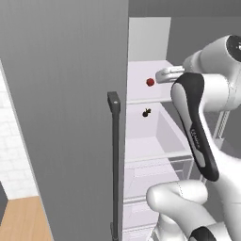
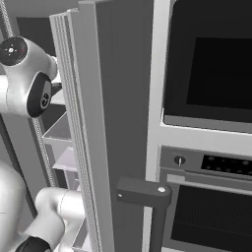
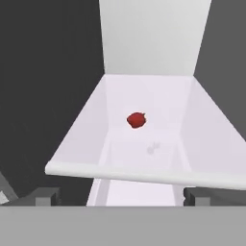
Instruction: Take the strawberry from the fridge and place it on top of the pancake, located on the dining counter.
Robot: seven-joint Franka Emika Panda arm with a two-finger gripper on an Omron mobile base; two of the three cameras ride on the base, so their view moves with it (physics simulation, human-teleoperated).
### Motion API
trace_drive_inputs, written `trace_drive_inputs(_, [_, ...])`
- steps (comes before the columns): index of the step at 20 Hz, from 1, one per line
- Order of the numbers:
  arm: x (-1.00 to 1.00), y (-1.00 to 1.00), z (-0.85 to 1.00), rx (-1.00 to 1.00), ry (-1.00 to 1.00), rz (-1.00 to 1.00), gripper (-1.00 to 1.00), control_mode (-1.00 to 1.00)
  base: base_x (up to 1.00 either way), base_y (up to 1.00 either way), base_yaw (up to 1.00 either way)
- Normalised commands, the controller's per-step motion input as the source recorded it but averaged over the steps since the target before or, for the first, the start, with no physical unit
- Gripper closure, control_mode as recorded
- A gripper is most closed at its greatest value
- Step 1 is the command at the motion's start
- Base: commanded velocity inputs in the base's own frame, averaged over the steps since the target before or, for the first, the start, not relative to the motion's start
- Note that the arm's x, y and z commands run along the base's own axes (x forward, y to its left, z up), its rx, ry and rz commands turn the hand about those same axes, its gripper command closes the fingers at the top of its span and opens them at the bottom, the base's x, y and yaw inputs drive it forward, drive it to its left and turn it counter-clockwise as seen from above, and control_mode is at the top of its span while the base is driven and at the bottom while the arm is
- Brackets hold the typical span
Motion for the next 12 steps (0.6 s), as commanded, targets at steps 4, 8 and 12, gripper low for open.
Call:
trace_drive_inputs(4, [0.63,0.0,-0.39,0.0,0.05,0.0,-1.0,-1.0,0.0,0.0,0.0])
trace_drive_inputs(8, [0.76,-0.01,-0.37,-0.01,0.01,0.0,-1.0,-1.0,0.0,0.0,0.0])
trace_drive_inputs(12, [0.66,-0.03,-0.27,-0.06,0.01,0.0,-1.0,-1.0,0.0,0.0,0.0])
